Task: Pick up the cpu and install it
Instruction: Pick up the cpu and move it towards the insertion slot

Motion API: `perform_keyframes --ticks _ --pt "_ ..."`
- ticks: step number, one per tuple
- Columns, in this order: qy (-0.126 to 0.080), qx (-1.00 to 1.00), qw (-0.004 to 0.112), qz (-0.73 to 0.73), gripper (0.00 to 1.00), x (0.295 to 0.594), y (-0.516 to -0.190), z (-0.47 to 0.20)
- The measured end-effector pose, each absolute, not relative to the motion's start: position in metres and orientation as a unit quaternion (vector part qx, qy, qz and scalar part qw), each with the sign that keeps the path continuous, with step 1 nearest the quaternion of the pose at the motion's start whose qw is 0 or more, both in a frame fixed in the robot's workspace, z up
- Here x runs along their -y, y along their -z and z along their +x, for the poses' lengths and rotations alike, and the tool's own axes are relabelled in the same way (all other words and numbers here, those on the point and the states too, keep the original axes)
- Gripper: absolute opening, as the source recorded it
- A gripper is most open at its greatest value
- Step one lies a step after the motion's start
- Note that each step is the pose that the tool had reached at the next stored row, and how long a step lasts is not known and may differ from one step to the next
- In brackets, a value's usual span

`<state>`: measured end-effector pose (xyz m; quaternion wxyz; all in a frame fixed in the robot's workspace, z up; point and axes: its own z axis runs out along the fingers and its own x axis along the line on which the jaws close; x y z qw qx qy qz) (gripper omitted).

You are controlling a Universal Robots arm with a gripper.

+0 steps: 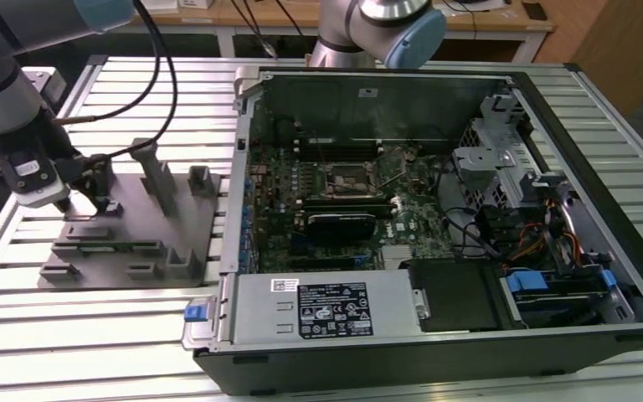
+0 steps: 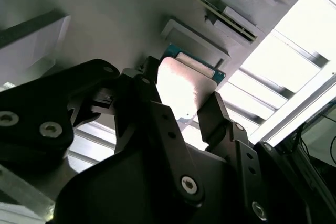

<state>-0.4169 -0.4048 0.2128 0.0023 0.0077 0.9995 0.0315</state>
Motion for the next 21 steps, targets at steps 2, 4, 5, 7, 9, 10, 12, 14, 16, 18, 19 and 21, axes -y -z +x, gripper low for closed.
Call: perform_keyframes --ticks 2,4,5,7,9,10,12,14,16,18,19,21 --pt "-0.032 -0.999 0.002 0.008 0.54 0.405 -0.217 -0.417" --pt "-0.031 -0.999 0.002 0.008 0.54 0.405 -0.222 -0.417" --pt "-0.031 -0.999 0.002 0.008 0.54 0.405 -0.224 -0.417" --pt "-0.032 -0.999 0.002 0.008 0.54 0.405 -0.228 -0.417" --pt "-0.031 -0.999 0.002 0.008 0.54 0.405 -0.232 -0.417" --pt "-0.031 -0.999 0.002 0.008 0.54 0.405 -0.234 -0.417" --pt "-0.031 -0.999 0.002 0.008 0.54 0.405 -0.238 -0.417" --pt "-0.031 -0.999 0.002 0.008 0.54 0.405 -0.242 -0.417" --pt "-0.031 -0.999 0.002 0.008 0.54 0.405 -0.246 -0.417" --pt "-0.031 -0.999 0.002 0.008 0.54 0.405 -0.250 -0.417" --pt "-0.032 -0.999 0.002 0.008 0.54 0.405 -0.252 -0.417" --pt "-0.031 -0.999 0.002 0.008 0.54 0.405 -0.257 -0.417"
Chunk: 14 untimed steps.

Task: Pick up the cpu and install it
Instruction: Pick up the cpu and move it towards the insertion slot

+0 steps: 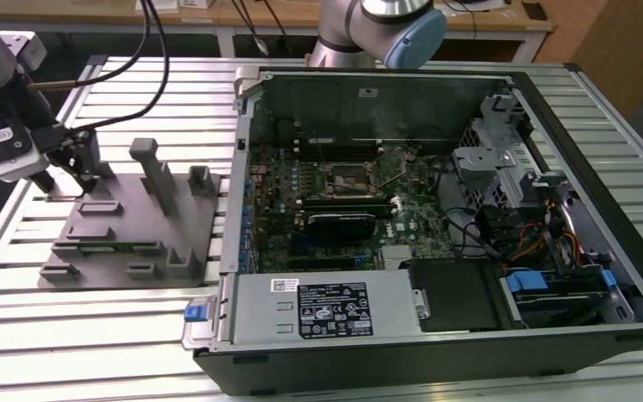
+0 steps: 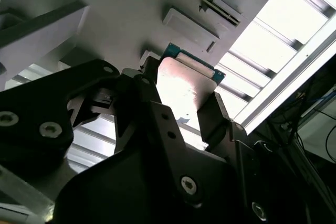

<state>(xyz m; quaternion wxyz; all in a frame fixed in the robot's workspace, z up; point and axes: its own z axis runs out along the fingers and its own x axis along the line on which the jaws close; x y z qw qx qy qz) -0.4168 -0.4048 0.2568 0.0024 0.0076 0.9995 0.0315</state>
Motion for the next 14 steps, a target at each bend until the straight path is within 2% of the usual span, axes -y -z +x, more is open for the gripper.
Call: perform_keyframes --ticks 14 --pt "-0.031 -0.999 0.002 0.008 0.54 0.405 -0.284 -0.417"
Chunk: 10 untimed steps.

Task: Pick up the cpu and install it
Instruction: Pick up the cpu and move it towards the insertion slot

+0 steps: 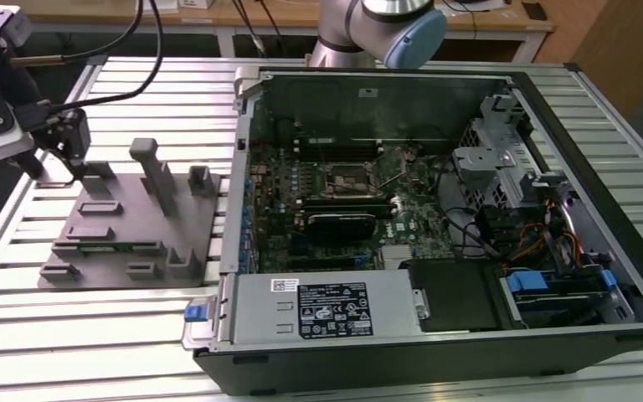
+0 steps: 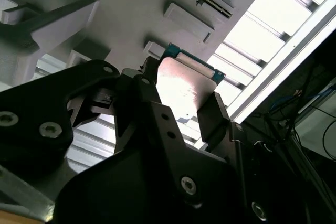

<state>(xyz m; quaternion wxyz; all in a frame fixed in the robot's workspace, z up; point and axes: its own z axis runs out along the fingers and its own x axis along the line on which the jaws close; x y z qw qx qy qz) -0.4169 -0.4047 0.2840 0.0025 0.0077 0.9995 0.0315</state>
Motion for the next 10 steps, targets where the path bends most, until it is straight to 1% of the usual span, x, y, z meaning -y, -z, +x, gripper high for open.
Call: perform_keyframes --ticks 10 --pt "-0.032 -0.999 0.003 0.008 0.54 0.405 -0.303 -0.417"
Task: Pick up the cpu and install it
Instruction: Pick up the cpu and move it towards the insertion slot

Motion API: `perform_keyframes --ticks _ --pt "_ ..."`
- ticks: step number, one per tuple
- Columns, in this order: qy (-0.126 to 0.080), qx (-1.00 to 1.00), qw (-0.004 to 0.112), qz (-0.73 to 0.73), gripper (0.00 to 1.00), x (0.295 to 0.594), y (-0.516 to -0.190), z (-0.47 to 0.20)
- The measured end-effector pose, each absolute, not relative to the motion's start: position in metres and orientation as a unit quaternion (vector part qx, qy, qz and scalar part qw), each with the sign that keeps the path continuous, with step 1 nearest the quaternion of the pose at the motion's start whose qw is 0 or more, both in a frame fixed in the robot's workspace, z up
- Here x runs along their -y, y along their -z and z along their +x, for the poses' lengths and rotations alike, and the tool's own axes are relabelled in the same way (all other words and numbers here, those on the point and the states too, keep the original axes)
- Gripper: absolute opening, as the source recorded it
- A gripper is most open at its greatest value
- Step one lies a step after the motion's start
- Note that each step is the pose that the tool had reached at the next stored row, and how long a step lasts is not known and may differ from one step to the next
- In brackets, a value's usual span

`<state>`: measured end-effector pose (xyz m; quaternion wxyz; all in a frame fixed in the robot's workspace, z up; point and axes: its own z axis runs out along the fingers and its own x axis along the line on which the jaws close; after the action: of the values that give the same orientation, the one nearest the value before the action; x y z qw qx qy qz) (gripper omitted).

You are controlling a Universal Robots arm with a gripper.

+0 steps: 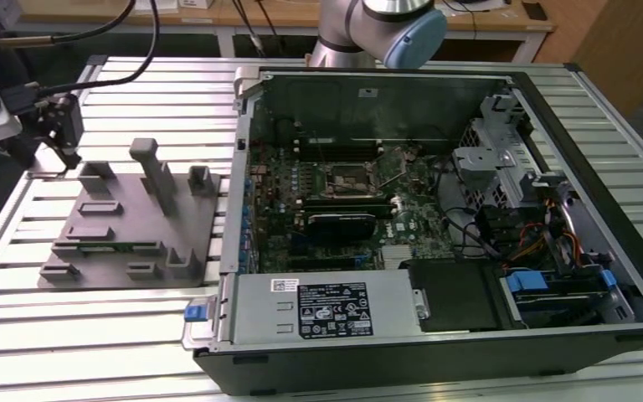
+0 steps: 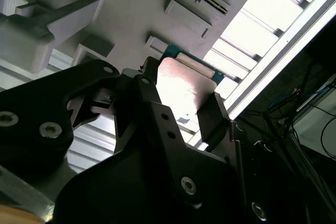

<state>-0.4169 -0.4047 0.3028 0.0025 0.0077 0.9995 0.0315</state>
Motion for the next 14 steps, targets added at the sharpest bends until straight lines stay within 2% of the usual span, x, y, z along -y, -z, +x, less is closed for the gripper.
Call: perform_keyframes --ticks 14 --pt "-0.032 -0.999 0.003 0.008 0.54 0.405 -0.329 -0.417"
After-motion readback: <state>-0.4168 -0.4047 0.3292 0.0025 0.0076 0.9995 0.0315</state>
